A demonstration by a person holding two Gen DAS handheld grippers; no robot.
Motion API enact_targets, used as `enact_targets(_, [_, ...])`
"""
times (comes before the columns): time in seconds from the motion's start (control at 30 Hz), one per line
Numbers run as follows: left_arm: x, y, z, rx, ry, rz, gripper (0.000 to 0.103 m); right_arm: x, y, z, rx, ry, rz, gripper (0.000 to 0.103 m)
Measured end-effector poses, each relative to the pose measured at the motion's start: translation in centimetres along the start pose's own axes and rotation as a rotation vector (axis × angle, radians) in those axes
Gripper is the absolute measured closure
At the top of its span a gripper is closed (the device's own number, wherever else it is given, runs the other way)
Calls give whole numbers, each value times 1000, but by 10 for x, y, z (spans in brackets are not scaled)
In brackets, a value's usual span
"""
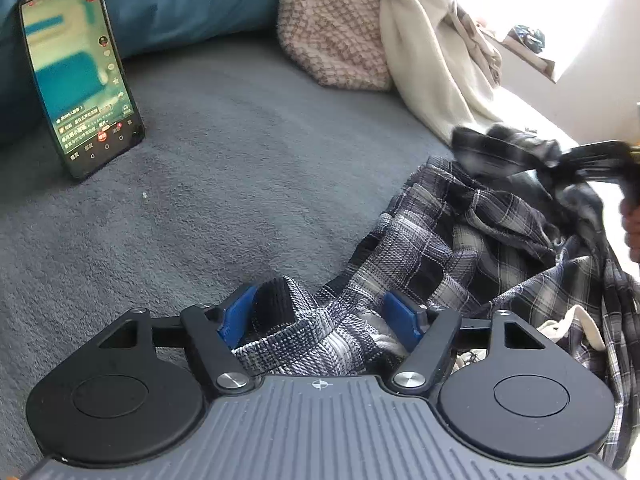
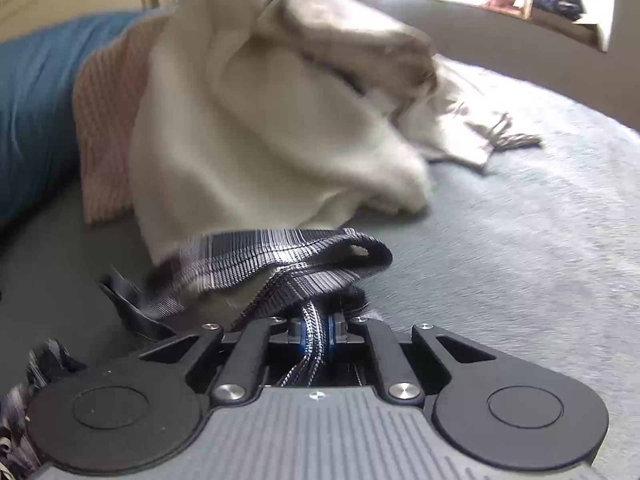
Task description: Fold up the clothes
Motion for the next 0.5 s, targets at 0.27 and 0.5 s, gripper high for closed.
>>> enact_targets(0.27, [-1,-1,1,17,-21,-7,32,-13,-154,-58,49,226,-273,94])
enact_targets(0.5, [-1,-1,1,36,-40,-13,32,-85,-298,-128,-80,415,-401,94])
Point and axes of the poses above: each gripper's, at about its wrist camera, not at the fingertips, and y roughly the way its jaws point, z to its left, x to its top, the point moved 2 cm from there along y, roughly the way its jaws point, and after that the axes turned 10 degrees about y, right-handed, at the moved point
